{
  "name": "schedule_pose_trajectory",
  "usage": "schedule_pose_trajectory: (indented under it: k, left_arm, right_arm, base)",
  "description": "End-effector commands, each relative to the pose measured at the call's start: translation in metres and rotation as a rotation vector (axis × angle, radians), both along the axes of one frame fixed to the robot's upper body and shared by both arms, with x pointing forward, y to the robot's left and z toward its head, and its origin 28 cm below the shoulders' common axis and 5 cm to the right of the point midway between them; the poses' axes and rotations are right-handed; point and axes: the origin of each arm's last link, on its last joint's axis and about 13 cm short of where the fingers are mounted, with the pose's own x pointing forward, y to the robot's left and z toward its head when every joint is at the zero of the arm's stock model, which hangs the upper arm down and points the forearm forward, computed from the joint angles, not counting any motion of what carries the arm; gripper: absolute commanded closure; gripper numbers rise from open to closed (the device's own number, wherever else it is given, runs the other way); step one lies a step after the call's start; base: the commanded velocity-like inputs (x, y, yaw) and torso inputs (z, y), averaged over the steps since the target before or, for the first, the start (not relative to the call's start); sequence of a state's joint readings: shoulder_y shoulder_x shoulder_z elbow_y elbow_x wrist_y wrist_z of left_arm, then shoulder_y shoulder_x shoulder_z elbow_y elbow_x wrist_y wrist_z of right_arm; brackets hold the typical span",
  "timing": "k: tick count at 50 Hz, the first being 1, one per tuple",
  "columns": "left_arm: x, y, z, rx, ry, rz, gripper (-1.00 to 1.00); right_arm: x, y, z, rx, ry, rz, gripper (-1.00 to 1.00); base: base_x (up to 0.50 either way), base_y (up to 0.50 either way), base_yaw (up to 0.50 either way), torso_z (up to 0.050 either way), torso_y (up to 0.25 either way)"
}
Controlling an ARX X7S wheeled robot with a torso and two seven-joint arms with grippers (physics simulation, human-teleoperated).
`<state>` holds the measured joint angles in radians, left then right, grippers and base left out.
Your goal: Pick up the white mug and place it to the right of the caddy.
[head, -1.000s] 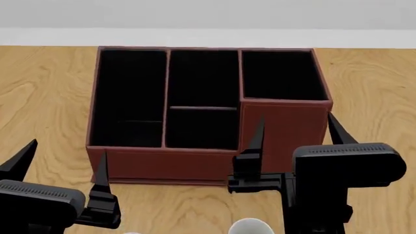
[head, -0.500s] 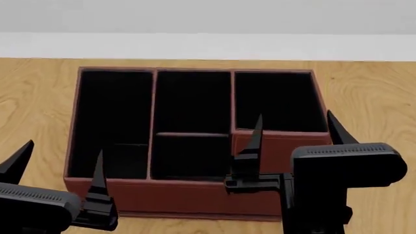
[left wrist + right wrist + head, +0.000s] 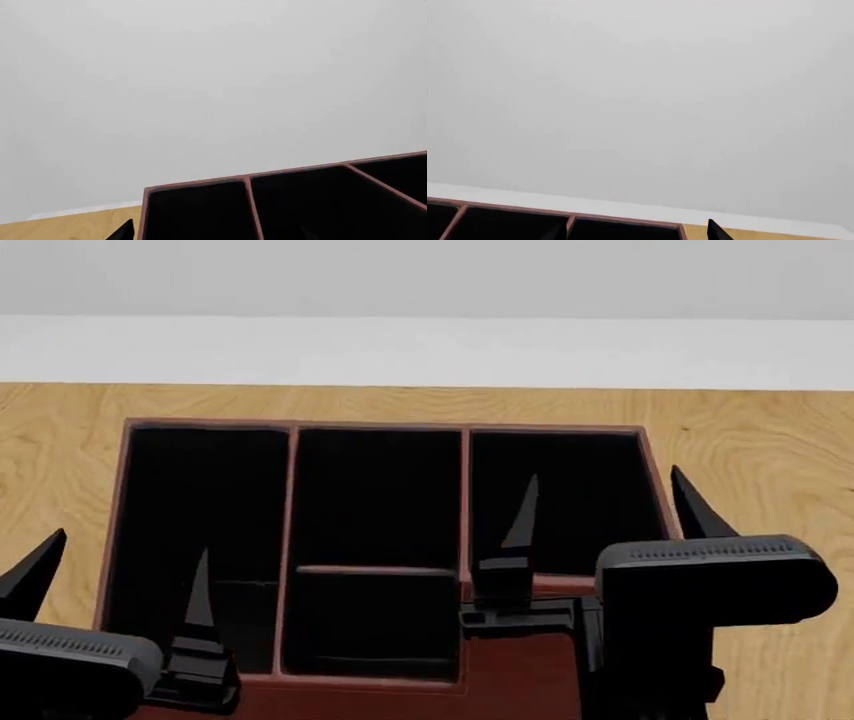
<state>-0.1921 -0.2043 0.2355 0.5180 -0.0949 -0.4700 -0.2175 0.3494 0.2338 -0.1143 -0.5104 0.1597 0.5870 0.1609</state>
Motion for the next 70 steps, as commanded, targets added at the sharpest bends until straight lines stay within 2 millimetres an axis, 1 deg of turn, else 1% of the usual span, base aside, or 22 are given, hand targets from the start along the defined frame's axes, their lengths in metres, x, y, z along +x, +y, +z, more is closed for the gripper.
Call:
schedule_pose_trajectory:
  k: [1,9,12,14,16,21,23,25,27,28,30,32,36,48,51,54,61,64,70]
  left_arm:
    - [-0.001,0.0,0.0,-0.001,-0.003,-0.001,-1.0]
    - [-0.002,0.0,0.001,0.008,0.01,0.01,-1.0]
    - [-0.004,0.0,0.004,-0.006,-0.002,0.004,-1.0]
    - [-0.004,0.0,0.005,0.008,0.001,0.003,-1.0]
    - [-0.004,0.0,0.008,0.016,0.0,0.004,-1.0]
    - [-0.005,0.001,0.015,0.032,-0.004,0.013,-1.0]
    - [-0.004,0.001,0.019,0.035,-0.006,0.014,-1.0]
    - [-0.005,0.002,0.021,0.034,-0.008,0.013,-1.0]
    - [-0.005,0.002,0.023,0.036,-0.01,0.015,-1.0]
    - [-0.005,0.002,0.024,0.038,-0.011,0.017,-1.0]
    - [-0.005,0.003,0.026,0.038,-0.013,0.019,-1.0]
    - [-0.006,0.003,0.028,0.043,-0.014,0.024,-1.0]
    - [-0.008,0.003,0.032,0.055,-0.018,0.029,-1.0]
    - [-0.011,0.003,0.041,0.067,-0.031,0.038,-1.0]
    - [-0.011,0.004,0.043,0.07,-0.034,0.041,-1.0]
    - [-0.011,0.005,0.044,0.07,-0.034,0.044,-1.0]
    - [-0.011,0.007,0.048,0.076,-0.044,0.052,-1.0]
    - [-0.011,0.008,0.049,0.078,-0.045,0.054,-1.0]
    - [-0.011,0.009,0.052,0.085,-0.053,0.061,-1.0]
  right_arm:
    - [-0.001,0.0,0.0,0.0,-0.005,0.006,-1.0]
    - [-0.002,0.0,0.001,0.003,-0.009,0.018,-1.0]
    - [-0.001,0.0,0.001,0.001,-0.026,0.027,-1.0]
    - [-0.002,0.001,0.002,0.017,-0.005,0.08,-1.0]
    - [-0.002,0.0,0.004,-0.02,-0.015,0.071,-1.0]
    - [-0.004,-0.003,0.015,0.009,0.022,0.169,-1.0]
    - [-0.005,-0.004,0.02,-0.047,-0.004,0.163,-1.0]
    - [-0.005,-0.005,0.025,-0.052,-0.003,0.173,-1.0]
    - [-0.006,-0.005,0.029,0.022,0.024,0.249,-1.0]
    - [-0.006,-0.007,0.033,-0.007,0.003,0.219,-1.0]
    - [-0.007,-0.008,0.037,-0.041,0.005,0.242,-1.0]
    - [-0.011,-0.008,0.043,-0.028,0.043,0.316,-1.0]
    - [-0.016,-0.01,0.051,-0.023,0.097,0.397,-1.0]
    - [-0.032,-0.016,0.073,-0.119,0.114,0.432,-1.0]
    - [-0.037,-0.017,0.075,-0.145,0.138,0.464,-1.0]
    - [-0.04,-0.018,0.076,-0.199,0.139,0.454,-1.0]
    - [-0.049,-0.018,0.077,-0.249,0.174,0.509,-1.0]
    - [-0.052,-0.018,0.076,-0.252,0.2,0.552,-1.0]
    - [-0.057,-0.02,0.078,-0.267,0.225,0.575,-1.0]
  base:
    - [0.0,0.0,0.0,0.0,0.0]
    - [0.0,0.0,0.0,0.0,0.0]
    - [0.0,0.0,0.0,0.0,0.0]
    - [0.0,0.0,0.0,0.0,0.0]
    - [0.0,0.0,0.0,0.0,0.0]
    - [0.0,0.0,0.0,0.0,0.0]
    - [0.0,0.0,0.0,0.0,0.0]
    - [0.0,0.0,0.0,0.0,0.0]
    - [0.0,0.0,0.0,0.0,0.0]
    - [0.0,0.0,0.0,0.0,0.0]
    - [0.0,0.0,0.0,0.0,0.0]
    - [0.0,0.0,0.0,0.0,0.0]
    - [0.0,0.0,0.0,0.0,0.0]
    - [0.0,0.0,0.0,0.0,0.0]
    - [0.0,0.0,0.0,0.0,0.0]
    - [0.0,0.0,0.0,0.0,0.0]
    - [0.0,0.0,0.0,0.0,0.0]
    - [0.0,0.0,0.0,0.0,0.0]
    - [0.0,0.0,0.0,0.0,0.0]
